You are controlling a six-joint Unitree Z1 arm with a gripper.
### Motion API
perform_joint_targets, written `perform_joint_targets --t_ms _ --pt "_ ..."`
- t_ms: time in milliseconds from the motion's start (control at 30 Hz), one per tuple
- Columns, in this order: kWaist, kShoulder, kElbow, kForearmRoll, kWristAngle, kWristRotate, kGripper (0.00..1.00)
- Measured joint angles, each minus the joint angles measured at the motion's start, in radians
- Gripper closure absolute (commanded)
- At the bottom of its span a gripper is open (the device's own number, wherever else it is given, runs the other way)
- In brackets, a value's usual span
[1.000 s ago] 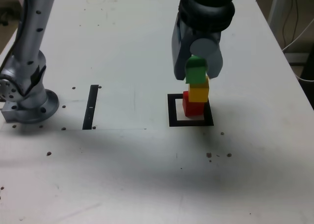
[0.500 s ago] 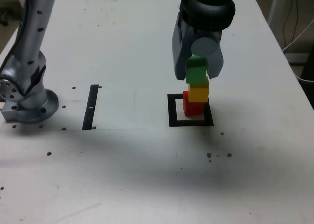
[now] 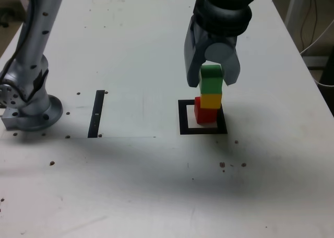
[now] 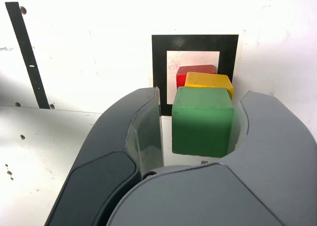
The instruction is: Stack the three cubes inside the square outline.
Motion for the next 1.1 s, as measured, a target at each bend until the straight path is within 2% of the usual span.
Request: perform_joint_targets --t_ms 67,200,267,333,533,700,1000,1100 --pt "0.001 0.002 0.003 0.000 -0.008 0.003 0.38" --pt "0.004 0.005 0.008 -0.001 -0.015 0.008 0.16" --pt "0.005 0.005 0.009 -0.001 -0.006 0.008 0.06" --pt "0.005 0.003 0.011 -0.001 0.007 0.009 0.02" --pt "0.005 -0.015 0.020 -0.004 0.014 0.016 0.01" --pt "0.005 -0.038 0.037 -0.008 0.005 0.027 0.01" --pt "0.003 -0.186 0.063 -0.002 0.024 0.098 0.01" --pt "0.003 -0.237 0.116 -0.013 0.024 0.127 0.01"
